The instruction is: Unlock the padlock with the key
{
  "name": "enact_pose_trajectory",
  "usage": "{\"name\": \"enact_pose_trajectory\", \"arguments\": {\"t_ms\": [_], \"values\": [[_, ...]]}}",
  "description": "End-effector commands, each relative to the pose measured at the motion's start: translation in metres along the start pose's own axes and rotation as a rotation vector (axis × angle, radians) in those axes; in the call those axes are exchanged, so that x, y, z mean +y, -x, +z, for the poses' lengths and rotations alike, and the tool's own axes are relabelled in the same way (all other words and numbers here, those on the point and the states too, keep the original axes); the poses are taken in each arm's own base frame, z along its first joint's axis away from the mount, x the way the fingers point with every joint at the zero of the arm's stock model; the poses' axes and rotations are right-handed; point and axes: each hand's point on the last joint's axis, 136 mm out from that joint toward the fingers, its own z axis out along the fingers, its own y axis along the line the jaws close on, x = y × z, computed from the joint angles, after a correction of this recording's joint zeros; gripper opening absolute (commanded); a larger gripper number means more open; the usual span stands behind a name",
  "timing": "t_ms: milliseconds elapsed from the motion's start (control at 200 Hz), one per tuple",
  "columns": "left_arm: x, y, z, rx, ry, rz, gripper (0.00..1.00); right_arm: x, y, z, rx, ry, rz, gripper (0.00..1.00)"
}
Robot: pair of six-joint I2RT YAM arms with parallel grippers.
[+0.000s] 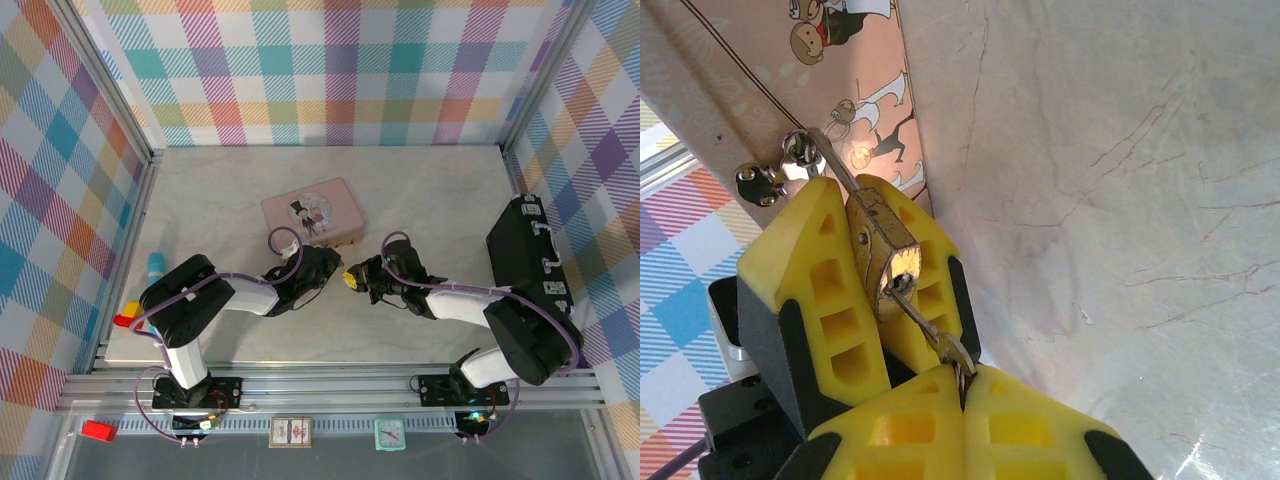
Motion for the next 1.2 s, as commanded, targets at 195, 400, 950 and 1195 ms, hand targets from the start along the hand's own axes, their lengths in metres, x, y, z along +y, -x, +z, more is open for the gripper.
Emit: {"name": "enact_pose_trajectory", "arguments": {"t_ms": [195,400,950,1195], "values": [[0.0159,-0.0501,-0.0052,0.212,0.032,-0.06,0.0,0.0106,0.0011,0.0022,-0.006,0.02,-0.021,0.0],[0.0142,-0.0488,-0.007,0.205,0.025,-0.058,0.0,0.0128,0.0003,0.0054,0.005,0.02,-0.016,0.0],[0.0126,-0.0502,-0.007,0.212,0.019,-0.058,0.0,0.0136,0.0015,0.0035,-0.007,0.026,-0.014,0.0],[0.0092,-0.0501,-0.0093,0.214,0.012,-0.059,0.0,0.0151,0.0042,0.0071,0.004,0.04,-0.007,0.0]]}}
